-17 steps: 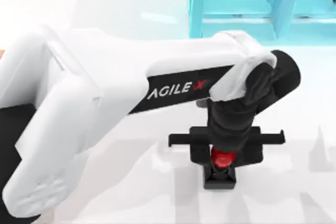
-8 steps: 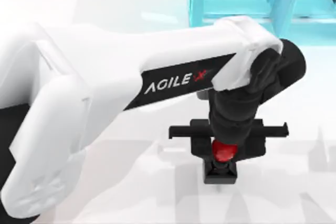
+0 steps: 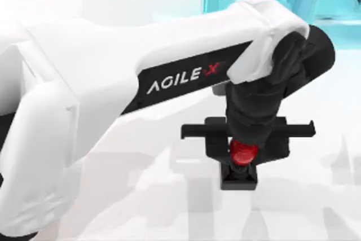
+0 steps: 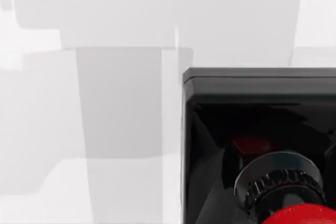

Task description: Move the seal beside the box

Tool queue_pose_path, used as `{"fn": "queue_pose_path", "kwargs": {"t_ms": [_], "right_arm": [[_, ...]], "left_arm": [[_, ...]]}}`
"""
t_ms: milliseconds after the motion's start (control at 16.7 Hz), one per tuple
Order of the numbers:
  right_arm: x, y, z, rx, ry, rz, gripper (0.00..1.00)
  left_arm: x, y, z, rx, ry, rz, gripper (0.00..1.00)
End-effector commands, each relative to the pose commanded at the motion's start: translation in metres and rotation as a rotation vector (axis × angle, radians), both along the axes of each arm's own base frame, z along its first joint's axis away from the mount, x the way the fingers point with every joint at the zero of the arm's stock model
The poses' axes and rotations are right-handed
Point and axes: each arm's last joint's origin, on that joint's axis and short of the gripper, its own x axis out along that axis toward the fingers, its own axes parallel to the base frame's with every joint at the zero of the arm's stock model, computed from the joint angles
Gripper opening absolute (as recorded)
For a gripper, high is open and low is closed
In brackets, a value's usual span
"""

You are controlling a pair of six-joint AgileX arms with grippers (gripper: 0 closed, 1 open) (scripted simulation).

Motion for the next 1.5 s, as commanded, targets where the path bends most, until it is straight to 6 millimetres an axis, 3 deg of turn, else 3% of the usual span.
{"fn": "queue_pose_path", "kwargs": {"t_ms": [180,420,780,960,1080,1260,1500], "right_arm": [[0.0,0.0,0.0,0.0,0.0,0.0,1.0],[0.0,0.0,0.0,0.0,0.0,0.0,1.0],[0.0,0.0,0.0,0.0,0.0,0.0,1.0],[0.0,0.0,0.0,0.0,0.0,0.0,1.0],[0.0,0.0,0.0,0.0,0.0,0.0,1.0],[0.0,0.0,0.0,0.0,0.0,0.0,1.0],[0.0,0.0,0.0,0.0,0.0,0.0,1.0]], "left_arm": [[0.012,0.008,0.004,-0.001,0.0,-0.003,0.0],[0.057,0.05,0.023,-0.007,-0.004,-0.018,0.0],[0.128,0.166,0.062,-0.004,-0.004,-0.009,0.0],[0.145,0.224,0.078,0.0,0.002,0.001,0.0],[0.149,0.251,0.087,0.0,0.002,0.002,0.0],[0.15,0.268,0.094,-0.001,-0.002,0.001,0.0],[0.151,0.266,0.092,0.002,0.003,-0.004,0.0]]}}
